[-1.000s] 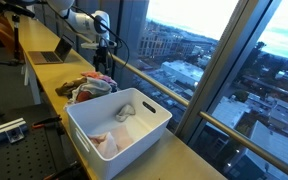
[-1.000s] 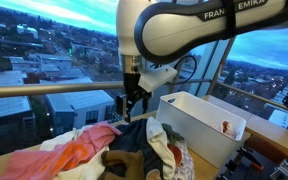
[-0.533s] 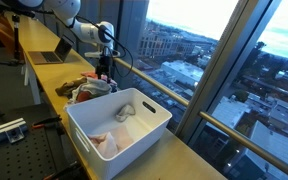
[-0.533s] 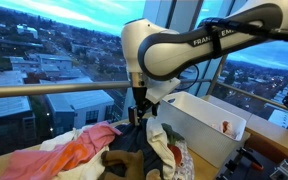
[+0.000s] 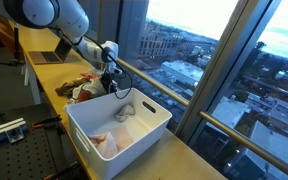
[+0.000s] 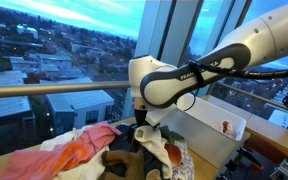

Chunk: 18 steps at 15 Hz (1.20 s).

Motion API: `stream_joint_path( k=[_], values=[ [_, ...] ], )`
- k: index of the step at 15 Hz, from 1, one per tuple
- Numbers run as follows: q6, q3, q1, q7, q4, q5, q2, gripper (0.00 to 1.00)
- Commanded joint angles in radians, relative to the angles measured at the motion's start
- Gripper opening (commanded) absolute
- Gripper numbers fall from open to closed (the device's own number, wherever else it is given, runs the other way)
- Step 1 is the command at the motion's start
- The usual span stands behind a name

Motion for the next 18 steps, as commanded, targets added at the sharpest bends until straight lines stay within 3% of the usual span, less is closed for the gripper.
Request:
stream_joint_path(
  k=[1, 2, 3, 5, 10, 14, 16, 18],
  values=[
    [0.065, 0.025, -0.030, -0.051, 0.015, 0.057, 0.066, 1.00],
    [0.074, 0.025, -0.031, -0.057, 0.015, 0.064, 0.070, 0.93],
    [0.072, 0.023, -0.029, -0.063, 0.016, 0.068, 0.063, 0.72],
    [0.064, 0.020, -0.023, -0.070, 0.012, 0.069, 0.046, 0.68],
    [0.075, 0.037, -0.019, -0.106, -0.034, 0.066, -0.046, 0.32],
    [0.095, 0.049, -0.029, -0.125, -0.137, 0.048, -0.184, 0.02],
    [0.103, 0.043, -0.031, -0.138, -0.198, 0.053, -0.267, 0.04],
    [0.106, 0.045, -0.037, -0.150, -0.260, 0.050, -0.355, 0.00]
  ],
)
